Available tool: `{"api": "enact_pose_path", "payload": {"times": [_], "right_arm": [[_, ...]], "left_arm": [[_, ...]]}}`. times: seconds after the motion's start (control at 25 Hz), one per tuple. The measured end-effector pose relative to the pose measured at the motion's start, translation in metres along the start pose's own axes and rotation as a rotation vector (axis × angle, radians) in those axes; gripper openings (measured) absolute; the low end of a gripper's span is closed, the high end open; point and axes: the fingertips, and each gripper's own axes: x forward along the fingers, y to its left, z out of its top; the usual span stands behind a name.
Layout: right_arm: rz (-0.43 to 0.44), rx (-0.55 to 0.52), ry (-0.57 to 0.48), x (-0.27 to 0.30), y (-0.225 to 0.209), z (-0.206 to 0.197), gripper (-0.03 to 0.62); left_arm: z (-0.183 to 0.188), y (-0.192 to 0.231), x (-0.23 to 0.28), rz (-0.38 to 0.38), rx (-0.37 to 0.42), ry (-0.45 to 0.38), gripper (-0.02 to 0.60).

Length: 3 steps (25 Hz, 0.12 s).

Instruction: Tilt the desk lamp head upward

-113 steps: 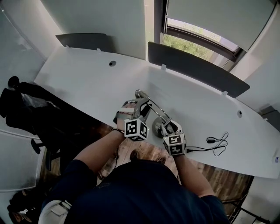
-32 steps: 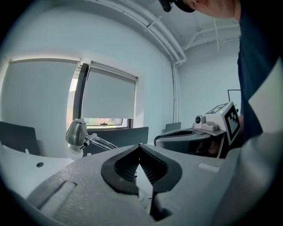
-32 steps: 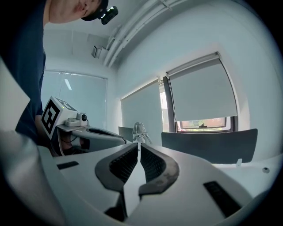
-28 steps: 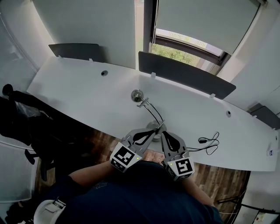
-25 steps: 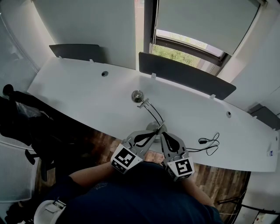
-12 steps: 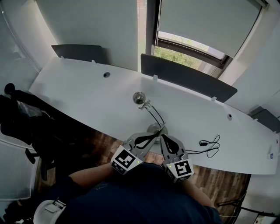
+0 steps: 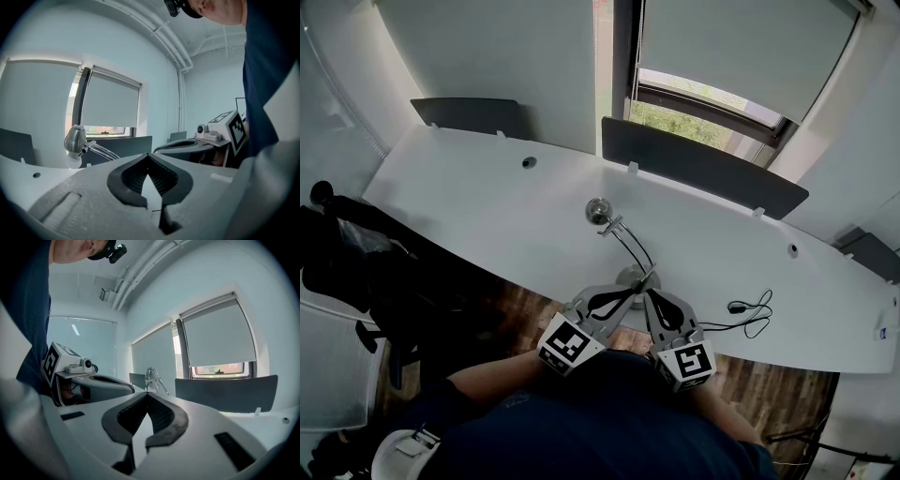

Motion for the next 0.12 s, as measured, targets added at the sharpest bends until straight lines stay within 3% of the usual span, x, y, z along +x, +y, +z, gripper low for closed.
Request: {"api": "enact_pose_path", "payload": {"times": [0.12], "right_arm": [[-0.002, 0.005, 0.007, -0.0004, 0.0010, -0.0004, 0.010]], "left_arm": [[-0.0017, 0.0011, -0.0009, 0.005, 0.004, 0.001, 0.006]]}}
